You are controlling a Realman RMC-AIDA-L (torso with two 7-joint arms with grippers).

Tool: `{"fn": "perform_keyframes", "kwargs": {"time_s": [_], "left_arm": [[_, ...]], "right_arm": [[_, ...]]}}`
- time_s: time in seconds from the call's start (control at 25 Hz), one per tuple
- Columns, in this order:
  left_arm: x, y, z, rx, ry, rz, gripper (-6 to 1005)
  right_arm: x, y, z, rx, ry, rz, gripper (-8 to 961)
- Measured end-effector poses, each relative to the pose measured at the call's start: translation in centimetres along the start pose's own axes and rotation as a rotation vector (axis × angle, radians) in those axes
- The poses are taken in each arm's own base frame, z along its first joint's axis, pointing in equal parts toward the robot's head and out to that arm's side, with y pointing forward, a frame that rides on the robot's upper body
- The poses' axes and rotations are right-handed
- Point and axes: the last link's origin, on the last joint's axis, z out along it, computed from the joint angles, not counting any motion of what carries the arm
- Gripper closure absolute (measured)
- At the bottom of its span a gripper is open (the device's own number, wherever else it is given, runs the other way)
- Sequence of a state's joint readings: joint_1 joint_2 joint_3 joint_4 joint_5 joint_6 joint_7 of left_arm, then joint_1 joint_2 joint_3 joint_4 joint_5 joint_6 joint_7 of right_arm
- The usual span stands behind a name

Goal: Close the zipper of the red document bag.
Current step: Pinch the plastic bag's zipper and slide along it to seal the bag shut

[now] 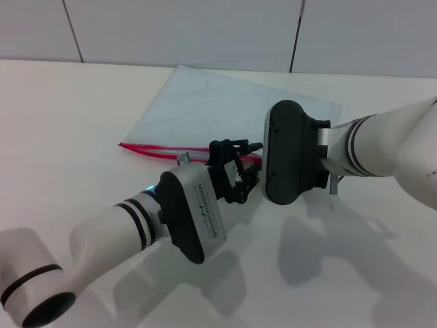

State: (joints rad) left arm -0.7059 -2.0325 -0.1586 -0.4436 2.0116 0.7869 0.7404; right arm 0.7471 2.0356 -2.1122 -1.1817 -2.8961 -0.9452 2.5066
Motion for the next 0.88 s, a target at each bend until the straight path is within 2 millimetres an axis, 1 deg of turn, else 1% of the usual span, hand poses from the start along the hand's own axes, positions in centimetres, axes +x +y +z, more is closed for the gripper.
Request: {"fn": "perform_keyframes", "kwargs": {"time_s": [0.04, 0.28, 0.36, 0.56, 0.88], "left_arm": [[0.0, 0.0, 0.0, 0.000, -0.001, 0.000, 811], [-0.2, 0.2, -0.3, -0.001, -0.008, -0.006, 687], [-0.3, 0.3, -0.3, -0.001, -0.010, -0.009, 484], [-0.5, 0.4, -0.5, -0.001, -0.017, -0.015, 474], [-1.5, -0.3, -0.7, 0.008, -0.038, -0.008, 472]], "right_arm": [[0.0, 0.0, 0.0, 0.000, 0.001, 0.000, 907], [0.1, 0.0, 0.0, -0.003, 0.004, 0.000, 907], [0.0, 0.0, 0.0, -0.002, 0.004, -0.001, 907], [0.0, 0.1, 0.0, -0.002, 0.002, -0.007, 907], [-0.6, 0.1, -0.2, 0.003, -0.011, -0.021, 906]]}}
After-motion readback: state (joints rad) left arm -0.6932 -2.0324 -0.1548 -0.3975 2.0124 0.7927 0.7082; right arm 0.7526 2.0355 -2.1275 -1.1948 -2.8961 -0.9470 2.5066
